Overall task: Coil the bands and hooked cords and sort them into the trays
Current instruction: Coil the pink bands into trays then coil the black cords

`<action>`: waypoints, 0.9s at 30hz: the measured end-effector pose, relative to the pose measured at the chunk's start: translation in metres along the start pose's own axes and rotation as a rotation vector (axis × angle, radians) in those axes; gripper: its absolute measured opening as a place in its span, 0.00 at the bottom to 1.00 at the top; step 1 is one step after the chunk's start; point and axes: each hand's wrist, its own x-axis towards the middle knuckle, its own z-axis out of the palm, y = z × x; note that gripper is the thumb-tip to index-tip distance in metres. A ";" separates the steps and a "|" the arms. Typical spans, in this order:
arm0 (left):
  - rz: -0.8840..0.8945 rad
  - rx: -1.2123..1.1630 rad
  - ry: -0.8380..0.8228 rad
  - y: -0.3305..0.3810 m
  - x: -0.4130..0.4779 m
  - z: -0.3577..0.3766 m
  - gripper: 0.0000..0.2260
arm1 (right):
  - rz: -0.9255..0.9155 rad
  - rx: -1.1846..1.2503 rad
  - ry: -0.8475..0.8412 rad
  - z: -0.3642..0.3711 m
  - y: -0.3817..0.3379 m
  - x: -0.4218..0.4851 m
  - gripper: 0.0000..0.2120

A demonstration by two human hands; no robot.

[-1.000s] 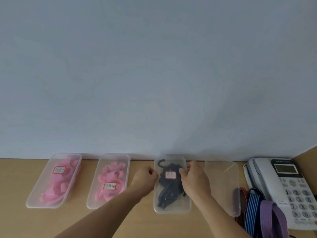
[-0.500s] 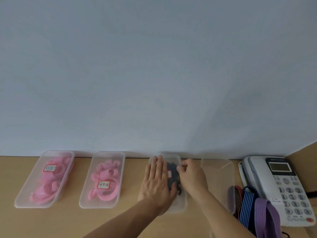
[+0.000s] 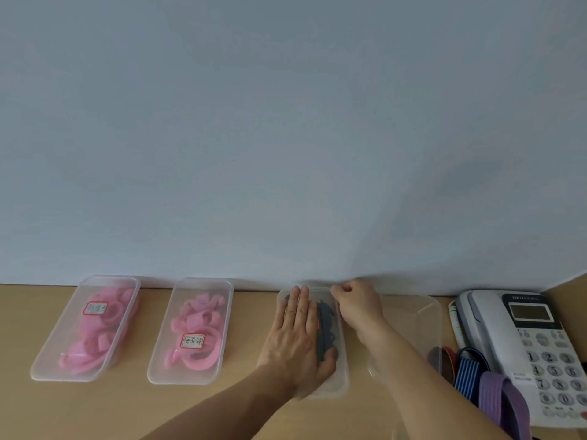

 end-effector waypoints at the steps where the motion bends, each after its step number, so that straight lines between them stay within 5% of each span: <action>1: -0.004 -0.007 -0.001 -0.001 0.001 0.000 0.40 | 0.038 0.060 -0.008 0.000 -0.001 0.002 0.14; 5: 0.003 -0.004 -0.010 -0.002 0.002 -0.002 0.41 | 0.107 0.157 -0.072 -0.006 -0.008 0.007 0.12; 14: -0.017 -0.021 0.017 -0.004 0.003 0.002 0.38 | -0.037 -0.208 -0.015 -0.003 0.012 -0.050 0.09; 27: -0.038 -0.009 0.005 -0.003 0.003 0.000 0.35 | -0.055 -0.189 0.002 0.003 0.041 -0.102 0.08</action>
